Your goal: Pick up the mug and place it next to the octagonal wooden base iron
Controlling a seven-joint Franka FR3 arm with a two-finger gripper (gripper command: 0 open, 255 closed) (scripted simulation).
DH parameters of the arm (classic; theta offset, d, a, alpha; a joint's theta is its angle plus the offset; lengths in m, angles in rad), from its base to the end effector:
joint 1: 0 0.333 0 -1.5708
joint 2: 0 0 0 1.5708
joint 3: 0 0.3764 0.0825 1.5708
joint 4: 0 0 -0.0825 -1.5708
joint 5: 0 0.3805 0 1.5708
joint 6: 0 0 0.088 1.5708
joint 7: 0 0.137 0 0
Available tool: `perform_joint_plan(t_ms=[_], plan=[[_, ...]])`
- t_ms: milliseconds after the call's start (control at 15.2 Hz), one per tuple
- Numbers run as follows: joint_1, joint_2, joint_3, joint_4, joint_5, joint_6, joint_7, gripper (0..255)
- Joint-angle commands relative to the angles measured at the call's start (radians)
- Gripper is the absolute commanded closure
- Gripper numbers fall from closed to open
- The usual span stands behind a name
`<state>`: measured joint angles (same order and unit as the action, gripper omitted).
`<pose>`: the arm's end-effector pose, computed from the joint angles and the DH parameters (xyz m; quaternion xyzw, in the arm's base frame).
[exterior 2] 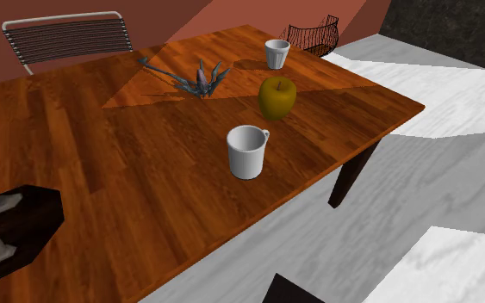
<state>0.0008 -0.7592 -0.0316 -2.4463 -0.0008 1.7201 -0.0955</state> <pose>0.2806 -0.0114 0.5665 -0.9991 -0.0365 -0.0170 0.0095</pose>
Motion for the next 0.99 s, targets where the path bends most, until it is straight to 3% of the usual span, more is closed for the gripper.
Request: perform_joint_plan(t_ms=[0,924], plan=[[0.0,0.0,0.0,0.0,0.0,0.0,0.0,0],[-0.11,0.274,-0.228,-0.043,-0.153,0.304,-0.237,0]])
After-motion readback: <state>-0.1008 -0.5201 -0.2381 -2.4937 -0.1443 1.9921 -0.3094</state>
